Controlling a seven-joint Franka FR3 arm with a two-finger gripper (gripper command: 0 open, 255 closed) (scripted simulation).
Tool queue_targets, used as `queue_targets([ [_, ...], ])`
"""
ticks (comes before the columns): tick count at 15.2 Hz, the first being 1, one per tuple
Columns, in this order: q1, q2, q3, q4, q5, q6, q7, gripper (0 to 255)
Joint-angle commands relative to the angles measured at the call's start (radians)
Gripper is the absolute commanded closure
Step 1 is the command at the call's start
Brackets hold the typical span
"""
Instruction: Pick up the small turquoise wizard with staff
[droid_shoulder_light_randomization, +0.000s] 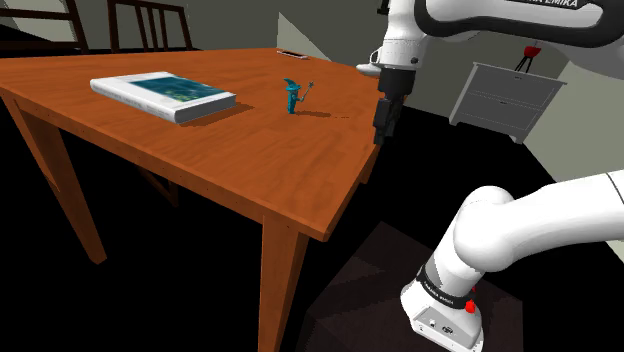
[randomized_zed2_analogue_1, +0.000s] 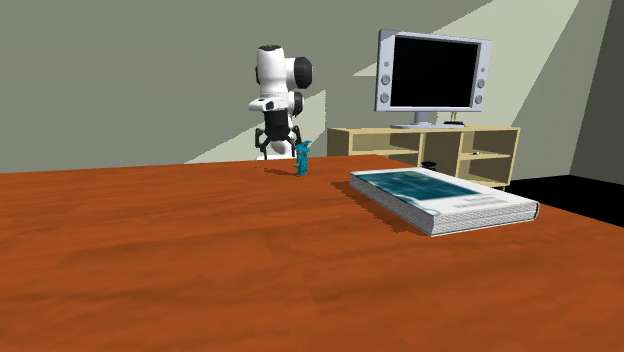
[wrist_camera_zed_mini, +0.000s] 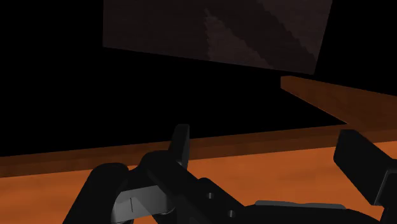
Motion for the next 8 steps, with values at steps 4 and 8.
queue_targets([
  [4,0.008,0.109,0.011,0.098,0.018,0.024,0.012,0],
  [8,0.017,0.252,0.025,0.243,0.036,0.039,0.027,0],
])
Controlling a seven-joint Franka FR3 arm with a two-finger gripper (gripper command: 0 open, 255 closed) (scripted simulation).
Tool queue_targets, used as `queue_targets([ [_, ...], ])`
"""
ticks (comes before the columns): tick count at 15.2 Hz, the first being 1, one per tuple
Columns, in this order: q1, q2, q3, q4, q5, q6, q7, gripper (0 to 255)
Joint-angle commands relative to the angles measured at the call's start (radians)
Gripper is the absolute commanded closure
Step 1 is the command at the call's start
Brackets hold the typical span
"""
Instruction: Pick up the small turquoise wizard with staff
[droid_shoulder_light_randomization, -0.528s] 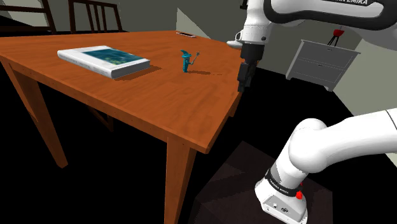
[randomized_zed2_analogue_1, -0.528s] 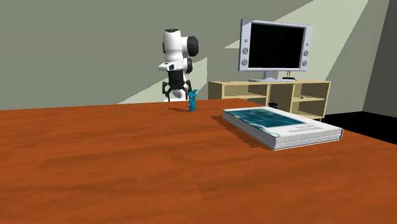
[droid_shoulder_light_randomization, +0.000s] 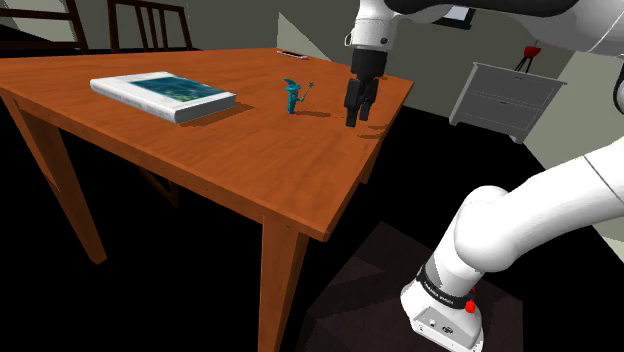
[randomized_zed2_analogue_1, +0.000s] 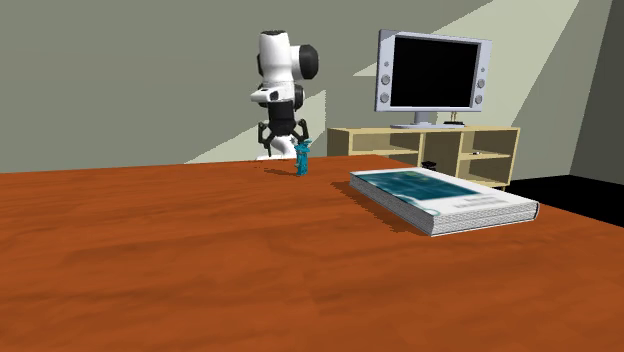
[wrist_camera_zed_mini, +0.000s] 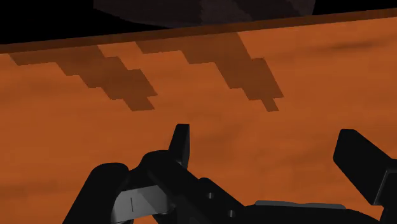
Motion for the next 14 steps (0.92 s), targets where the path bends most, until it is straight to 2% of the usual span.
queue_targets([
  [1,0.004,0.074,0.005,0.084,0.008,0.002,0.007,0],
  [8,0.017,0.326,0.025,0.395,0.028,-0.025,0.036,0],
  [13,0.028,0.523,0.037,0.674,0.035,-0.084,0.061,0],
  [14,0.028,0.517,0.037,0.653,0.035,-0.069,0.059,0],
])
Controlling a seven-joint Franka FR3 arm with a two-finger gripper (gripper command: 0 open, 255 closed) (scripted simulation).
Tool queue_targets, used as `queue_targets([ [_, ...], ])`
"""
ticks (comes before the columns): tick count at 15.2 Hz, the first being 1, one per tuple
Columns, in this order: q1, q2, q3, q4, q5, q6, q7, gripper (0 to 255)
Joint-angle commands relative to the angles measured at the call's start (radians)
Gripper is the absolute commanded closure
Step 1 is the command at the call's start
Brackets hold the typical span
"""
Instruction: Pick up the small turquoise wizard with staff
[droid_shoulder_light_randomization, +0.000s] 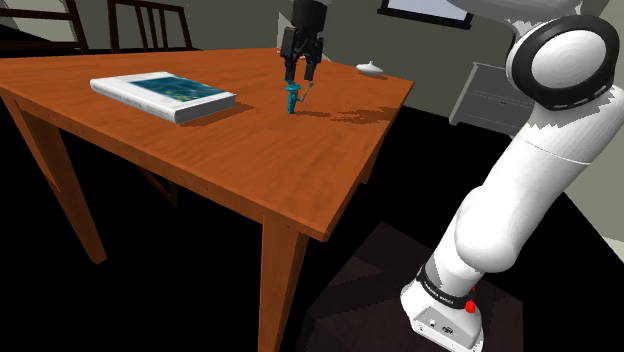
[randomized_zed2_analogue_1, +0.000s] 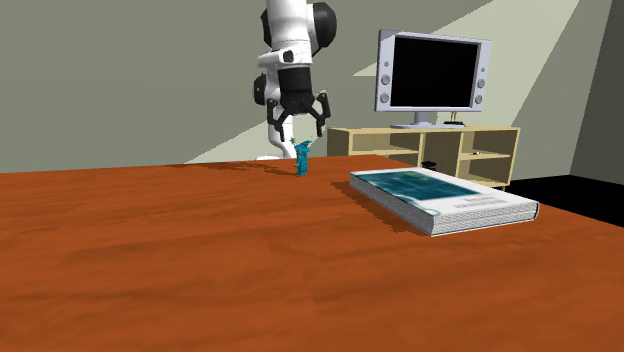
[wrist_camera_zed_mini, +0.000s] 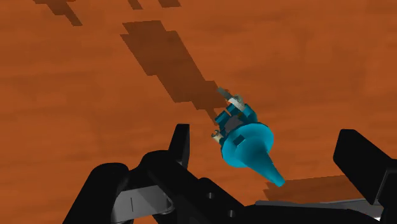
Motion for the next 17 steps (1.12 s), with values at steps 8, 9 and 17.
queue_targets([
  [8,0.0,-0.014,0.001,-0.114,0.001,0.102,-0.011,0],
  [9,0.0,-0.014,0.001,-0.114,0.001,0.102,-0.011,0],
  [17,0.0,-0.014,0.001,-0.116,0.001,0.104,-0.011,255],
])
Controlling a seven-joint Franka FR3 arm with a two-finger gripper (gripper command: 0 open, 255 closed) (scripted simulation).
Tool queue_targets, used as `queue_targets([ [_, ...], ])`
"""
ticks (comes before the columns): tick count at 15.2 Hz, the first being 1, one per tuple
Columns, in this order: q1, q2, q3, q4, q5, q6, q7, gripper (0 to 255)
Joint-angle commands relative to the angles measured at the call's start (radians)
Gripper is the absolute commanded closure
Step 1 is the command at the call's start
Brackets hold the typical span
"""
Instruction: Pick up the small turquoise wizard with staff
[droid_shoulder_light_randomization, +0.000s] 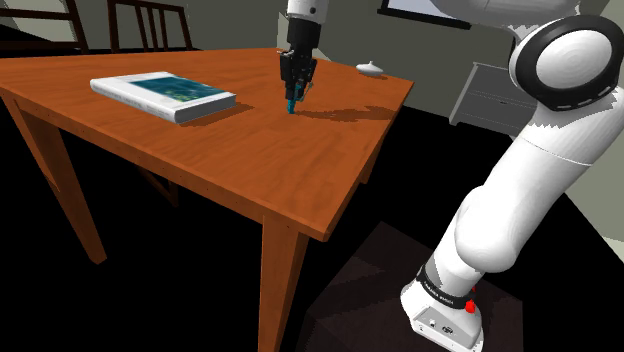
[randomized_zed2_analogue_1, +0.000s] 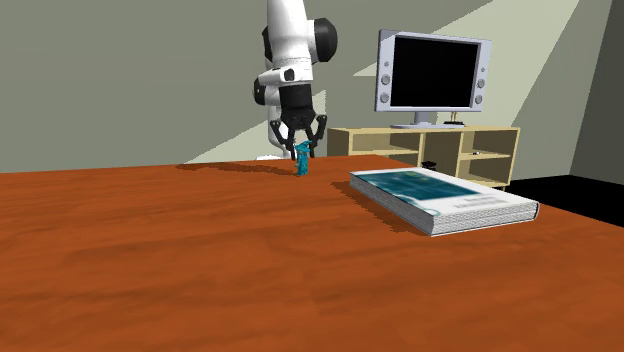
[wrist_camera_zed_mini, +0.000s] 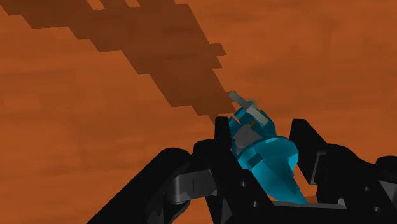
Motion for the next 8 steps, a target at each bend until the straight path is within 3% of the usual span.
queue_targets([
  [1,-0.001,0.001,-0.001,-0.001,-0.001,0.0,0.0,255],
  [8,-0.001,0.03,-0.001,0.119,-0.002,-0.09,0.01,255],
])
